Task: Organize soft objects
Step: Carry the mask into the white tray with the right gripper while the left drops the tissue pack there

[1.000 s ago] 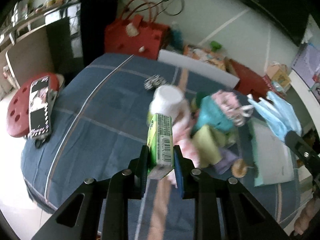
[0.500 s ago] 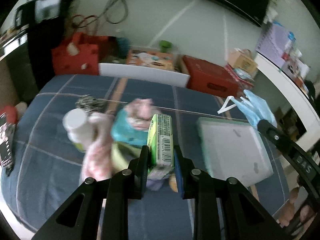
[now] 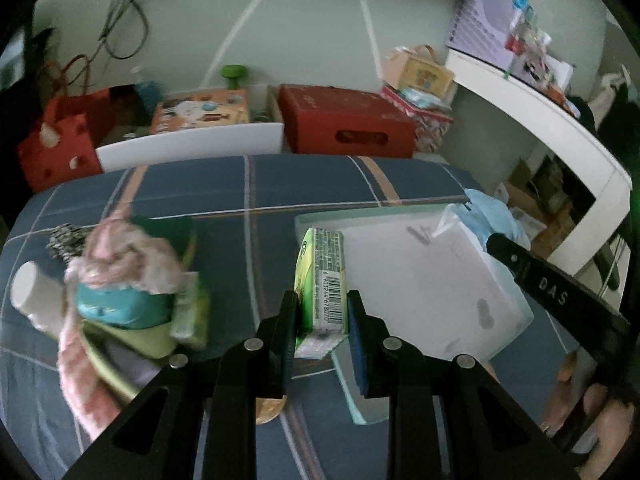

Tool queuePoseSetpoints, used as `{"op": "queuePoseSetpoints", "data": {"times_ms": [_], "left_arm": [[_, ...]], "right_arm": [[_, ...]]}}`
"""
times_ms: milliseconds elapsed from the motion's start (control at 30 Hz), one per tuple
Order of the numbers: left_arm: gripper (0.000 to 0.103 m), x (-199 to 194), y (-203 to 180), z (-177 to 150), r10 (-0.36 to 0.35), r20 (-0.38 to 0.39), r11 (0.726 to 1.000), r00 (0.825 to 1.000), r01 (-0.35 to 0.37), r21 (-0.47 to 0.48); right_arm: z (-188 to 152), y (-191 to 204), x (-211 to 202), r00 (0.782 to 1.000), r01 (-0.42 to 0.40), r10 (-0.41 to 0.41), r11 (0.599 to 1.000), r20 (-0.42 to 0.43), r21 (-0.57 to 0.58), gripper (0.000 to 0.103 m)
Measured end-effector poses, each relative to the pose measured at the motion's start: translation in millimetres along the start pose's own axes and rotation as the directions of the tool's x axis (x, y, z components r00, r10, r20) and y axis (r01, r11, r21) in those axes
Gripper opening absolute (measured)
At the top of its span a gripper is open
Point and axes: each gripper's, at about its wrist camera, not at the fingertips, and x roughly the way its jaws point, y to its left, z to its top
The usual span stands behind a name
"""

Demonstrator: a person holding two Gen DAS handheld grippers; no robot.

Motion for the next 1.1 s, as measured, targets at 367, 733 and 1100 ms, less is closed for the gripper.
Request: {"op": "queuePoseSetpoints", "data": {"times_ms": [367,733,1100], "left_arm": [[0.025,62.4,-42.7,-10.6,-0.033,-0.046,0.993,0.998,0.037,0.108],[0.026,93.2,-60.0,-13.7,-0.015,-0.063,0.987,0.998,0.025,0.160],[0.084,68.4,-45.8,0.7,-0.019,-0.034,0.996,0.999,0.021,0.085]], "right_arm": [[-6.0,-40.6,37.8,0.985,0.167,-0.165,0.985,-0.044,0.047,0.033],[-14.9,-58.7,62.8,0.969,0.231,-0.223,0.970,-0.104,0.073,0.034],[-8.9,-38.2,48.3,0.962,0.260,-0.259,0.966,-0.084,0.001,0.070]]}}
